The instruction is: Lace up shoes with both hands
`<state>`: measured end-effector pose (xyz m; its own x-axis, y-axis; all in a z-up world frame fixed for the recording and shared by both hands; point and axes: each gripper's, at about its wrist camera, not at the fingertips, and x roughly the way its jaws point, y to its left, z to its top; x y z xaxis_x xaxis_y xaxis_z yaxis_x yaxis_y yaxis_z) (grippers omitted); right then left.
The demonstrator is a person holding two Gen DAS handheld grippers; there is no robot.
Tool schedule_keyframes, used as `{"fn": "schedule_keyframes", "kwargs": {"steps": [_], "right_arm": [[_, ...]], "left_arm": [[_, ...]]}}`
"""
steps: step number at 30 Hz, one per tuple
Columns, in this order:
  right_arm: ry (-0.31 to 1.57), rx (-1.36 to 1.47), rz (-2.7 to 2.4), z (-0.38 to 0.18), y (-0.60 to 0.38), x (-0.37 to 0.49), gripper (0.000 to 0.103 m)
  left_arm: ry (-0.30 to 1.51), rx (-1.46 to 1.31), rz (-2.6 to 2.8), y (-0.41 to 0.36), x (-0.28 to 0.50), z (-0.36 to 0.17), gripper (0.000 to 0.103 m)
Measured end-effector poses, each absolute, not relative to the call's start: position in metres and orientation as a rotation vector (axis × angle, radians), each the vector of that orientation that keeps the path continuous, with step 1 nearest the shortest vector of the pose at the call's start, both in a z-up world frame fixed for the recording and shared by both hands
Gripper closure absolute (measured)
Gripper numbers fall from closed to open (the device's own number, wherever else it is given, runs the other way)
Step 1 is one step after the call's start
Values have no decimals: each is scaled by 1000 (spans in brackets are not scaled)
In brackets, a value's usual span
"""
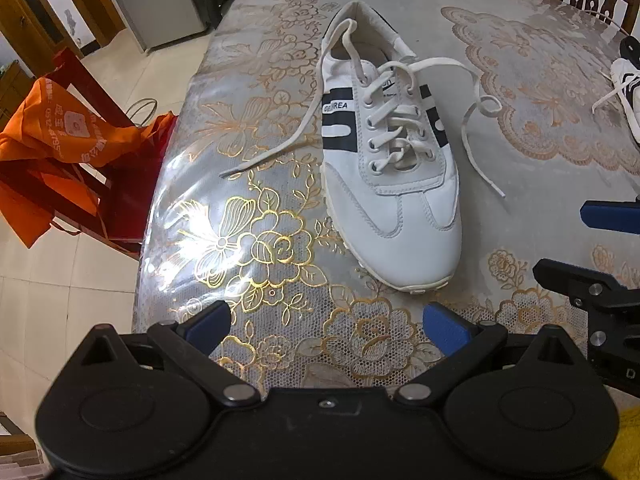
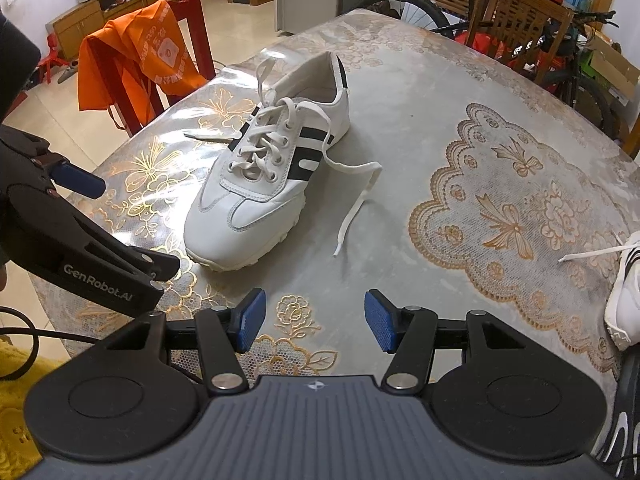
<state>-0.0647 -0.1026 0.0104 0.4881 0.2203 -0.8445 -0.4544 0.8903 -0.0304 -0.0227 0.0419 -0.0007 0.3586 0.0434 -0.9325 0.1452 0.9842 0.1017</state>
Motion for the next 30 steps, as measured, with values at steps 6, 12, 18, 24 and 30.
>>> {"fn": "schedule_keyframes", "kwargs": {"steps": [6, 12, 18, 24, 30], "right_arm": [[973, -265, 401, 11, -103, -65, 45], [973, -263, 362, 11, -105, -64, 45], [975, -249, 328, 12, -109, -62, 45], [980, -237, 318, 11, -112, -60, 45], [981, -244, 321, 10, -111, -61, 45]], "left_arm": [[1203, 189, -70, 40, -24, -1, 1], [1203, 196, -72, 39, -25, -1, 1], [1207, 202, -73, 39, -27, -1, 1], [1207, 208, -74, 38, -28, -1, 1], [1209, 208, -74, 37, -28, -1, 1]]}}
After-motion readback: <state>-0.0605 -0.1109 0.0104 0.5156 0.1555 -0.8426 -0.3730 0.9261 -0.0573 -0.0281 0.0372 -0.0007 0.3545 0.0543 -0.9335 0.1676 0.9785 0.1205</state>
